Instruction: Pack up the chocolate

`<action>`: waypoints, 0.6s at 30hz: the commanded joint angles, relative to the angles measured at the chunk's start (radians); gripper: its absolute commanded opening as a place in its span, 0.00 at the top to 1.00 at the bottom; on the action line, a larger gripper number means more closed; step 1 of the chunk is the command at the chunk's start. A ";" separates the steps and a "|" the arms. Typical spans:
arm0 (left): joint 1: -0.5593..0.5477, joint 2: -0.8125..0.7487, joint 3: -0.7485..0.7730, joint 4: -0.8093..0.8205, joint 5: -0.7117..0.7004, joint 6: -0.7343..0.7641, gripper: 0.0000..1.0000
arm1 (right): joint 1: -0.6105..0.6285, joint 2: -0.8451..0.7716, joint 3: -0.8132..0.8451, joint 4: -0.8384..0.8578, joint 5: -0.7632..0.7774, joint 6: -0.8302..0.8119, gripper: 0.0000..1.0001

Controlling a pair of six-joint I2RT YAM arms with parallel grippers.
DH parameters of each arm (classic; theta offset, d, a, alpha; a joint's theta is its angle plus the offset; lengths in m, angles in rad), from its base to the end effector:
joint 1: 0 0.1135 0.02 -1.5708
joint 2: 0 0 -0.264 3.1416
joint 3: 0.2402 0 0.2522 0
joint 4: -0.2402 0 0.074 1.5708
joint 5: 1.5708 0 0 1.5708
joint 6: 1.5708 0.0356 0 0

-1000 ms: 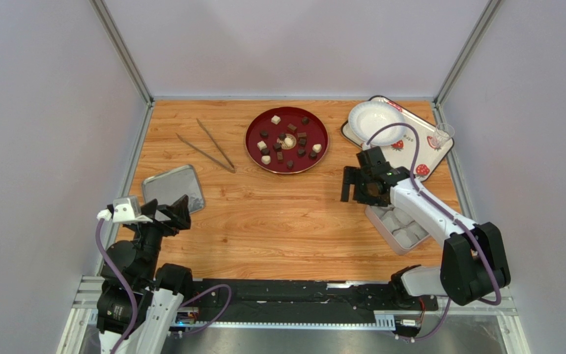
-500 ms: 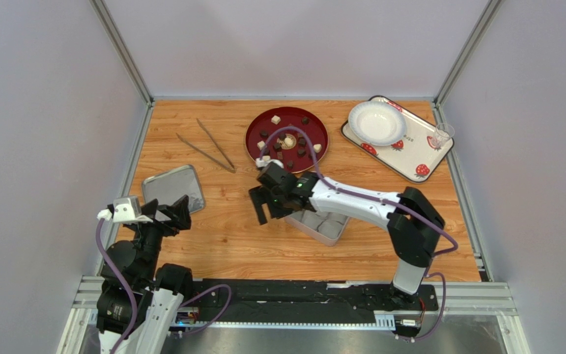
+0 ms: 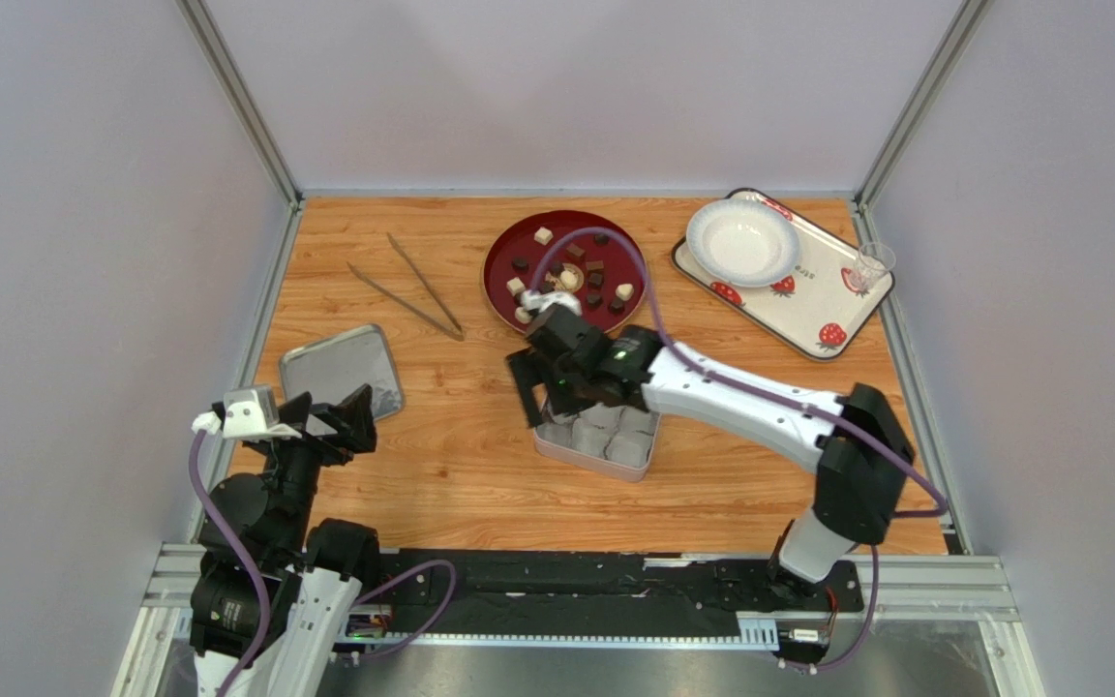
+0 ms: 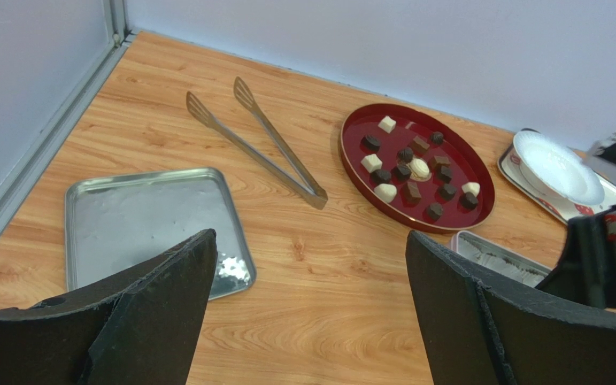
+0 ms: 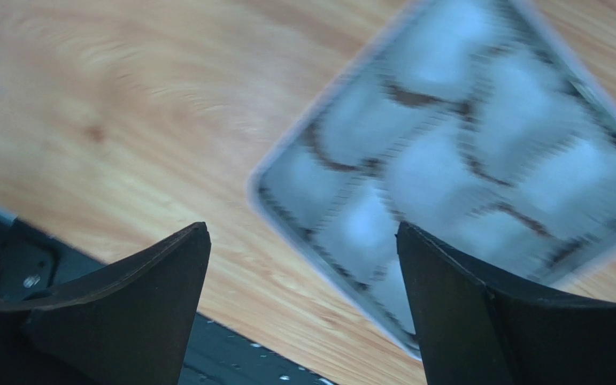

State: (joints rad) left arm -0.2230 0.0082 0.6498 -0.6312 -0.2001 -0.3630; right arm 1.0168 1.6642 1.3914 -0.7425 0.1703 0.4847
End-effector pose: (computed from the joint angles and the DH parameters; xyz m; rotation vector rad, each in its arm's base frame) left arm 0.0262 0.0013 0.3115 -0.2671 1.5458 -0.3055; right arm 0.1915 0.2981 0.2754 -0.6229 2.5265 0.3436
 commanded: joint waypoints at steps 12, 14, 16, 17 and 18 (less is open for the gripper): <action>-0.004 -0.137 0.016 0.022 0.016 -0.011 0.05 | -0.454 -0.320 -0.469 0.149 -0.155 0.123 0.09; -0.004 -0.139 0.017 0.019 0.018 -0.013 0.05 | -0.454 -0.290 -0.483 0.182 -0.195 0.137 0.09; -0.004 -0.137 0.017 0.022 0.018 -0.011 0.05 | -0.445 -0.267 -0.488 0.202 -0.228 0.156 0.12; -0.003 -0.137 0.016 0.019 0.018 -0.011 0.05 | -0.434 -0.252 -0.488 0.219 -0.230 0.164 0.12; -0.003 -0.137 0.017 0.019 0.018 -0.011 0.05 | -0.419 -0.247 -0.485 0.227 -0.230 0.176 0.12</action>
State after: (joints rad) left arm -0.2230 0.0086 0.6498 -0.6312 -0.1925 -0.3656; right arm 0.5678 1.3876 0.9054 -0.6312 0.0048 0.6044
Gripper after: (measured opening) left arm 0.949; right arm 0.886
